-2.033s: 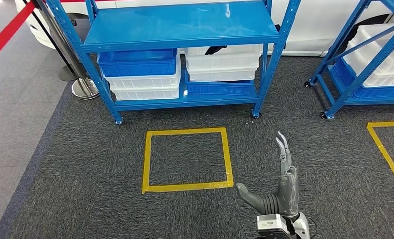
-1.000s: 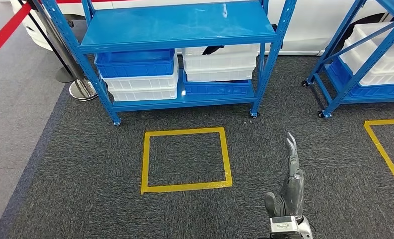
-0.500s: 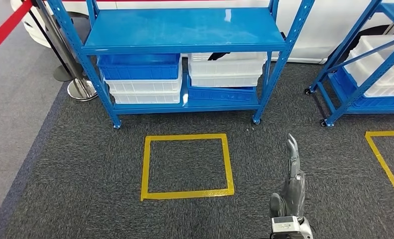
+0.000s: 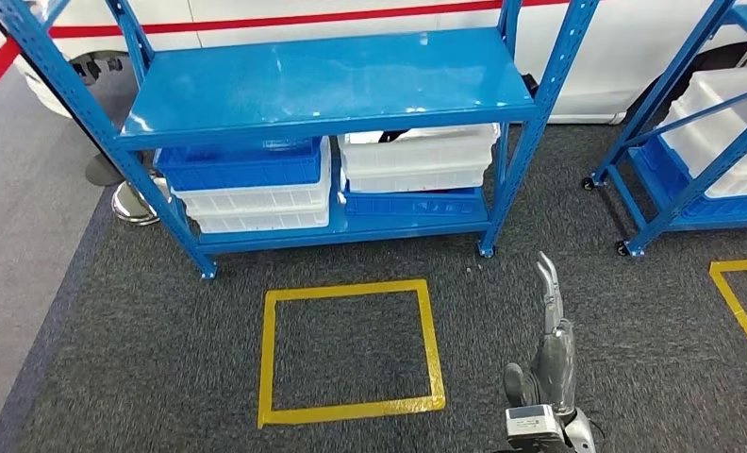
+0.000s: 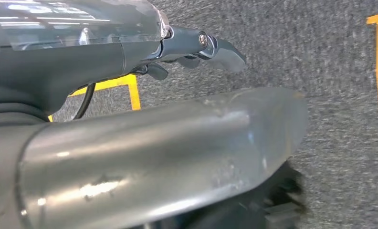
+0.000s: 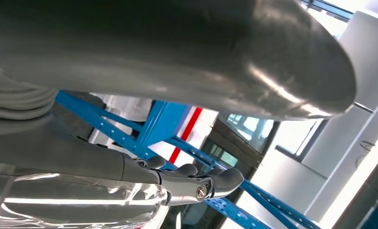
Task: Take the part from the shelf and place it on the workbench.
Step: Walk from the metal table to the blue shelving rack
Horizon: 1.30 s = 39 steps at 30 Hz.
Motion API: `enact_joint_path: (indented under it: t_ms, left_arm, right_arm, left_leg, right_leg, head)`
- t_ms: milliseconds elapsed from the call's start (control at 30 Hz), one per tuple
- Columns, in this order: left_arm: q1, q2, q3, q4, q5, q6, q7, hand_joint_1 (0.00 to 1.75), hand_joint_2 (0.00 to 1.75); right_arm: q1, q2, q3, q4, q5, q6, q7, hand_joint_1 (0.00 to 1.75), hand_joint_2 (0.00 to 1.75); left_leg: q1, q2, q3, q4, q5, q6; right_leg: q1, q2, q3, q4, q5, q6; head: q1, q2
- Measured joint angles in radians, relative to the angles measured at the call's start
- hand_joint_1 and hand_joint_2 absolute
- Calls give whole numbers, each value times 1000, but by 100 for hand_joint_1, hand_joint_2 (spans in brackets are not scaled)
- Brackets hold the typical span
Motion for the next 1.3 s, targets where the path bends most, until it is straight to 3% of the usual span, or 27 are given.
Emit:
enact_joint_path:
  t_ms: [33,67,133,167,200,267,333,400,433,467,500,533,600,633,700,767,833,900,933,967,1000,1033,1067,1100,1167,1300]
  left_arm:
    - [3,0,0,0,-2,1,2,0,0]
    - [7,0,0,0,-6,1,3,0,0]
    - [13,1,-2,0,-23,5,11,0,0]
    - [12,2,-4,0,-34,8,17,0,0]
    - [8,2,-7,0,-45,11,22,0,0]
    - [-7,-2,-16,0,-62,16,30,0,0]
    - [-18,-6,-26,0,-76,22,34,0,0]
    - [-17,-7,-32,0,-85,29,37,0,0]
    - [-15,-7,-34,0,-88,32,38,0,0]
    - [-10,-7,-35,0,-90,35,41,0,0]
    - [-6,-7,-37,0,-92,37,43,0,0]
    - [-2,-7,-39,0,-95,38,46,0,0]
    - [2,-7,-45,0,-104,38,50,0,0]
    - [1,-8,-48,0,-107,38,51,0,0]
    - [-2,-10,-53,0,-110,38,52,0,0]
    - [-4,-10,-55,0,-109,39,51,0,0]
    - [-3,-10,-55,0,-105,39,50,0,0]
    - [0,-10,-54,0,-96,37,50,0,0]
    - [2,-10,-53,0,-88,35,50,0,0]
    - [4,-10,-51,0,-79,33,50,0,0]
    - [5,-10,-48,0,-69,32,50,0,0]
    - [6,-10,-45,0,-59,32,49,0,0]
    - [6,-10,-40,0,-50,33,48,0,0]
    - [5,-9,-35,0,-43,33,47,0,0]
    - [2,-8,-23,0,-27,35,45,0,0]
    - [3,-8,-2,0,-8,37,44,0,0]
  right_arm:
    - [2,0,1,8,7,17,22,0,0]
    - [6,-1,1,24,14,41,55,0,0]
    - [3,-4,0,114,17,111,155,0,0]
    - [-7,-5,-6,193,7,142,194,0,0]
    - [-25,-4,-18,301,-14,161,207,0,0]
    - [-79,4,-68,574,-65,156,151,0,0]
    - [-136,12,-135,855,-114,143,106,0,0]
    - [-171,17,-200,1077,-158,140,137,0,0]
    - [-178,19,-231,1171,-175,136,173,0,0]
    - [-182,22,-258,1252,-186,130,218,0,0]
    - [-182,23,-283,1321,-193,121,279,0,0]
    - [-183,25,-304,1382,-196,115,357,0,0]
    - [-187,27,-335,1471,-200,117,532,0,0]
    - [-189,29,-347,1505,-201,124,607,0,0]
    - [-193,35,-366,1550,-207,137,693,0,87]
    - [-195,43,-383,1579,-212,140,711,0,175]
    - [-199,48,-394,1599,-212,141,707,0,87]
    - [-203,51,-400,1616,-205,142,697,0,0]
    - [-205,51,-401,1624,-198,142,692,0,0]
    - [-206,51,-402,1631,-191,142,686,0,44]
    - [-208,51,-401,1636,-183,143,680,0,87]
    - [-210,52,-401,1640,-176,143,675,0,131]
    - [-212,53,-401,1644,-171,143,671,0,131]
    - [-214,55,-401,1647,-167,143,669,0,87]
    - [-217,61,-401,1652,-163,143,668,0,0]
    - [-220,64,-401,1661,-156,143,677,0,0]
  left_leg:
    - [-2,0,-17,-39,23,8]
    - [-5,0,-30,-91,107,18]
    - [-14,-6,-48,-180,303,34]
    - [-17,-9,-50,-199,361,39]
    - [-19,-13,-49,-201,376,41]
    - [-16,-18,-40,-201,377,50]
    - [-13,-20,-32,-213,373,61]
    - [-12,-20,-25,-219,365,68]
    - [-12,-20,-21,-220,360,70]
    - [-11,-22,-16,-219,353,70]
    - [-11,-23,-8,-219,347,68]
    - [-10,-24,1,-219,339,66]
    - [-9,-23,19,-217,324,56]
    - [-10,-22,25,-215,318,51]
    - [-13,-21,28,-214,312,41]
    - [-12,-19,29,-214,309,31]
    - [-11,-15,16,-177,279,21]
    - [-8,-10,-33,-63,214,12]
    - [-6,-9,-64,5,184,10]
    - [-5,-7,-86,54,170,9]
    - [-5,-6,-92,69,174,9]
    - [-5,-5,-77,42,198,12]
    - [-6,-5,-45,-20,233,17]
    - [-9,-4,-7,-94,262,27]
    - [-15,0,47,-202,285,42]
    - [-15,0,77,-248,283,60]
  right_leg:
    - [3,3,22,0,-17,0]
    - [5,3,40,0,-33,1]
    - [13,9,65,8,-67,6]
    - [15,12,73,12,-82,9]
    - [18,15,80,14,-95,15]
    - [17,11,92,15,-114,27]
    - [12,3,68,66,-149,41]
    - [5,-3,-9,191,-203,51]
    - [2,-3,-52,253,-219,56]
    - [-2,-4,-84,289,-215,60]
    - [-5,-4,-102,291,-190,62]
    - [-7,-4,-102,254,-143,64]
    - [-8,-7,-74,130,-47,63]
    - [-6,-8,-60,79,-20,60]
    - [-2,-8,-51,43,-12,48]
    - [-3,-7,-49,37,-10,34]
    - [-6,-9,-46,32,-8,20]
    - [-6,-13,-45,30,-9,11]
    - [-5,-14,-45,30,-10,9]
    - [-4,-15,-44,30,-12,7]
    - [-3,-15,-43,31,-13,7]
    - [-2,-15,-40,31,-15,6]
    - [0,-15,-37,31,-17,7]
    - [0,-15,-33,31,-20,8]
    - [2,-15,-27,29,-25,16]
    - [1,-16,-20,47,-17,42]
  head:
    - [-1,0]
    - [-2,0]
    - [-4,0]
    - [-4,0]
    - [-5,0]
    - [-6,0]
    - [-2,0]
    - [1,0]
    - [1,0]
    - [1,0]
    - [2,0]
    - [2,0]
    - [2,0]
    - [2,0]
    - [2,0]
    - [1,0]
    - [-1,0]
    - [-4,0]
    - [-6,0]
    - [-5,0]
    - [-6,0]
    - [-6,0]
    - [-6,0]
    - [-6,0]
    - [-4,0]
    - [-2,0]
